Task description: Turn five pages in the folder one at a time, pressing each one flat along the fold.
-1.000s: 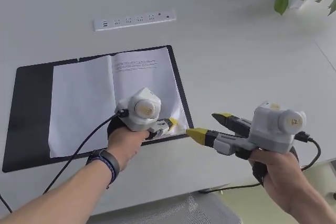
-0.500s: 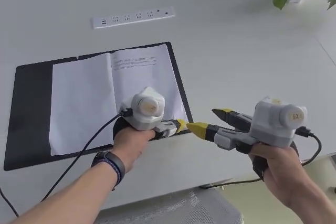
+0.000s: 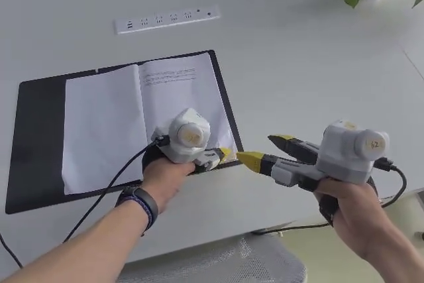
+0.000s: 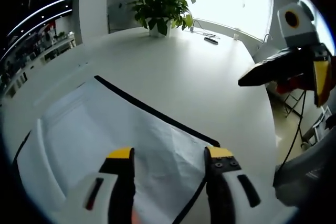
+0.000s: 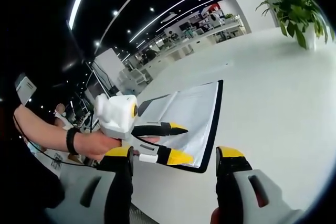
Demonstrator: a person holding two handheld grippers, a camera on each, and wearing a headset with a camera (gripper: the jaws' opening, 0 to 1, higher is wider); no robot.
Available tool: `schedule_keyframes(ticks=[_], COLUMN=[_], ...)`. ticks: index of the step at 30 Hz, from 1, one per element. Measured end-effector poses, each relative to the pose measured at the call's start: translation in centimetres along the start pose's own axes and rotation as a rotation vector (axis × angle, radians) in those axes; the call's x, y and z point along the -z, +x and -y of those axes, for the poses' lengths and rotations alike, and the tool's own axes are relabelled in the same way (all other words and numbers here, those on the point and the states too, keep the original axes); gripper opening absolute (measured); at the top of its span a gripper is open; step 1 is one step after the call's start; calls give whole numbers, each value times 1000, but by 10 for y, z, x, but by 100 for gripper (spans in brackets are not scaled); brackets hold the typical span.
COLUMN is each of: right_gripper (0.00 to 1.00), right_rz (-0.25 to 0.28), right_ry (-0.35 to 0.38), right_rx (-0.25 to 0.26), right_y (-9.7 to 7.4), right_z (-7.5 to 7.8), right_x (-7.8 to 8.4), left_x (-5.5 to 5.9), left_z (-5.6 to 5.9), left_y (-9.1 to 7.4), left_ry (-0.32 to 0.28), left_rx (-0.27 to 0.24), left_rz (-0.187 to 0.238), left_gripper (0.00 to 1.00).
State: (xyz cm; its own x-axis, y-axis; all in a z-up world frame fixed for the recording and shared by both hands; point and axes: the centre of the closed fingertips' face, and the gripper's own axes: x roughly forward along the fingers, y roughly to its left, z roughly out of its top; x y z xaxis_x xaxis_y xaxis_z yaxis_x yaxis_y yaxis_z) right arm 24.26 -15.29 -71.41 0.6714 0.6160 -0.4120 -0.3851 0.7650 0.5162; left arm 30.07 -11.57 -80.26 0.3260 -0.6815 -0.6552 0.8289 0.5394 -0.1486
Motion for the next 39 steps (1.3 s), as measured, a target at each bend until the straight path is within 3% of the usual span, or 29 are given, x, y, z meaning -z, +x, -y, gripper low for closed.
schedule_keyframes(ticks=[3,7,20,27,30,34,39], right_gripper=[63,63,61,59,57,56,53], right_rz=[4,2,11,0,-28,-37,-42], right_ry=[10,10,27,22,19,60,99], right_rx=[-4,-9,-25,-73,-104,-135,-160], right_y=[2,5,11,38,55,73,83], right_z=[0,-2,1,4,6,15,19], right_x=[0,0,-2,-10,-8,-7,-7], left_x=[3,6,4,4,4,4,4], left_z=[2,1,-7,-9,-9,-10,-10], left_y=[1,2,0,1,0,0,0], left_ry=[66,109,109,103,104,104,101], left_rx=[-19,-37,-45,-50,-52,-52,-52], left_rz=[-10,-15,0,8,15,17,18], left_gripper=[59,57,50,45,45,45,44])
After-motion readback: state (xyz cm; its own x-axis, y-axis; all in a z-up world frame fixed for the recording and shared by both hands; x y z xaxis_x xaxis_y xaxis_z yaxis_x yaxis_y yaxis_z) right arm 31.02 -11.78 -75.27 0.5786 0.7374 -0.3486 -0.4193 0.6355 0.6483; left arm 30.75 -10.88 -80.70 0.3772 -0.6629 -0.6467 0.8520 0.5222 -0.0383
